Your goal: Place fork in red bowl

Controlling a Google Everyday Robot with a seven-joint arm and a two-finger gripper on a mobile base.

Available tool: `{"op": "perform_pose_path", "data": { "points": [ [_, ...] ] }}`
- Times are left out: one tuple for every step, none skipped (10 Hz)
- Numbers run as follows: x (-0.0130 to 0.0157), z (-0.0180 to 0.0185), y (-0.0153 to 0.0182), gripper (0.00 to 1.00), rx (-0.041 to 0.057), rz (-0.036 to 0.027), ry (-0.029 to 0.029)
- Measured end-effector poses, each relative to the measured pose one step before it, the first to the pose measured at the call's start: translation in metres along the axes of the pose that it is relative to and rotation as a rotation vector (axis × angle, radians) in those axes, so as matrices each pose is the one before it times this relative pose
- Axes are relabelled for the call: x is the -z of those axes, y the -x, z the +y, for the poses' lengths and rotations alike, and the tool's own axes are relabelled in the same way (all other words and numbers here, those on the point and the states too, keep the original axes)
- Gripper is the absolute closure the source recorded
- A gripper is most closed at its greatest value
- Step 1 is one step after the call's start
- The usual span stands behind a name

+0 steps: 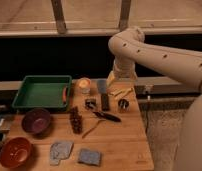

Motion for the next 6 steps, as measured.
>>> {"op": "perform_pose_path", "data": {
  "points": [
    [-0.0013, 0.01105, 0.0051, 0.2, 0.02251, 0.00679, 0.00796],
    [-0.00377, 0.01934, 0.00775, 0.2, 0.03568, 0.01301, 0.00785],
    [-0.00311, 0.01405, 0.00525, 0.2, 0.02516, 0.01057, 0.00209],
    [-0.00615, 0.03036, 0.01025, 0.2, 0.05333, 0.01236, 0.00571],
    [-0.0059, 0.02452, 0.00604, 0.2, 0.04562, 0.01346, -0.00138],
    [-0.00934, 0.03249, 0.00185, 0.2, 0.05787, 0.02211, -0.00079]
  ]
}}
